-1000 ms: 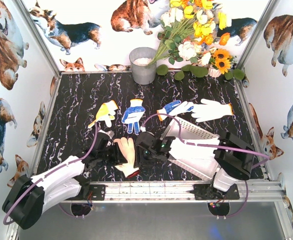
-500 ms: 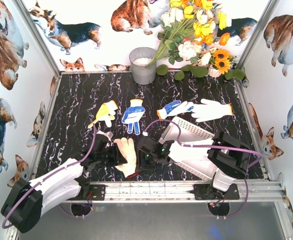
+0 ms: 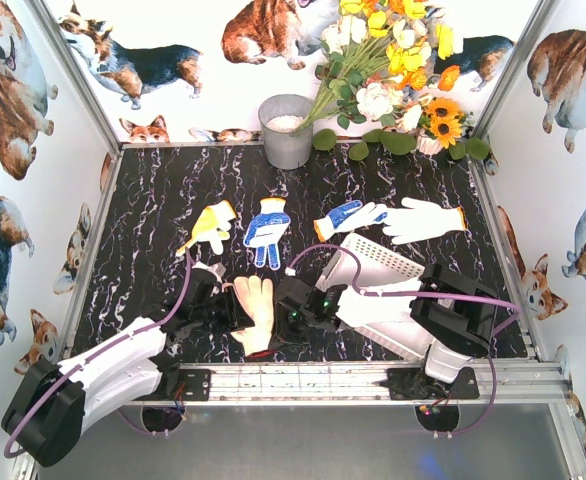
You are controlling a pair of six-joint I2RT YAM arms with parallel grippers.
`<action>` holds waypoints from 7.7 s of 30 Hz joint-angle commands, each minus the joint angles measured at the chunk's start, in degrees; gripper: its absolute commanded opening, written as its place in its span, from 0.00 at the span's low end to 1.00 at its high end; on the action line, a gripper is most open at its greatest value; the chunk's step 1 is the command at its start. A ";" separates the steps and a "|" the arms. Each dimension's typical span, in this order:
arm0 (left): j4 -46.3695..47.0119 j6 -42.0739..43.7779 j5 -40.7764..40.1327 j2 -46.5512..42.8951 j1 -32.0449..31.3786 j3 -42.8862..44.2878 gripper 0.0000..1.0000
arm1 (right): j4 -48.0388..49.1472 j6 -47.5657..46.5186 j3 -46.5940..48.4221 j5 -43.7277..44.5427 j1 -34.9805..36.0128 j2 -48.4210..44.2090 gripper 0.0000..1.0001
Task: Put the gloves into the storage basket
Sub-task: Pick up the glove from the center of the board, then place the glove in the bin.
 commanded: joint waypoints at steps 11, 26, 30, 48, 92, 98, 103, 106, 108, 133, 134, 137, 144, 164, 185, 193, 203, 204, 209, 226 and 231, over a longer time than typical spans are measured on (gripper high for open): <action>-8.48 4.67 -3.43 -7.42 -2.00 1.94 0.37 | -4.07 -2.66 5.06 -6.01 -2.24 -3.73 0.06; -10.22 13.83 -24.76 -10.07 -23.62 11.57 0.52 | -16.64 -8.80 10.74 -14.65 -10.33 -4.72 0.06; -5.23 15.86 -31.23 -9.10 -31.63 10.47 0.57 | -17.82 -8.97 12.21 -16.93 -11.83 -3.98 0.06; -1.10 21.06 -50.31 5.04 -48.41 12.48 0.64 | -19.17 -9.06 17.94 -23.30 -14.97 0.84 0.06; 0.43 3.22 -48.73 6.13 -47.75 13.38 0.00 | -16.75 1.20 9.59 4.36 -9.75 -15.97 0.71; 1.39 2.83 -48.07 6.85 -47.72 13.14 0.00 | -14.18 3.41 8.65 8.00 -7.11 -14.42 0.71; 2.00 2.60 -48.30 7.16 -47.60 13.41 0.00 | -14.08 4.14 8.50 9.34 -5.28 -11.84 0.71; 2.54 2.37 -48.31 7.50 -47.60 13.56 0.00 | -12.74 5.23 7.20 10.07 -4.60 -11.06 0.70; 2.53 2.13 -48.31 7.88 -47.63 13.69 0.00 | -11.25 6.11 6.02 10.55 -4.45 -11.00 0.69; 3.13 0.66 -49.24 7.21 -47.47 15.54 0.00 | -11.16 5.97 5.24 14.58 -1.09 -6.11 0.46; 3.50 0.62 -49.13 7.21 -47.46 15.48 0.00 | -11.31 5.96 5.24 14.80 -1.06 -6.02 0.44; 4.25 0.67 -48.77 7.12 -47.51 15.54 0.00 | -11.48 6.04 5.29 15.27 -1.08 -5.92 0.35; 2.95 1.17 -48.87 6.00 -47.47 16.12 0.12 | -11.66 4.38 6.66 16.34 -1.14 -6.19 0.04; -19.27 7.17 -46.67 -11.60 -32.68 20.28 1.00 | -22.30 -10.96 14.49 0.66 -15.04 -8.69 0.00; -21.13 32.59 -29.42 -4.25 4.64 30.60 1.00 | -40.28 -27.17 22.91 -12.74 -35.51 -14.56 0.00; -20.26 35.95 -31.02 -3.43 6.68 29.99 1.00 | -46.62 -31.01 22.27 -14.68 -41.56 -19.02 0.00; -19.52 36.44 -30.82 -3.43 7.58 29.35 1.00 | -49.09 -32.88 16.75 -13.48 -44.08 -20.51 0.00; -19.50 36.52 -30.82 -3.51 7.59 29.35 1.00 | -49.22 -32.92 16.44 -12.60 -44.09 -20.51 0.00; -19.58 36.73 -30.81 -4.10 7.63 29.35 1.00 | -50.72 -34.07 15.13 -8.16 -44.18 -19.33 0.00; -20.01 36.77 -31.52 -5.54 7.64 29.35 1.00 | -48.38 -35.02 12.63 -0.87 -45.14 -14.87 0.00; -19.98 36.82 -31.61 -5.49 7.63 29.35 1.00 | -48.23 -34.94 11.39 1.32 -45.24 -12.76 0.00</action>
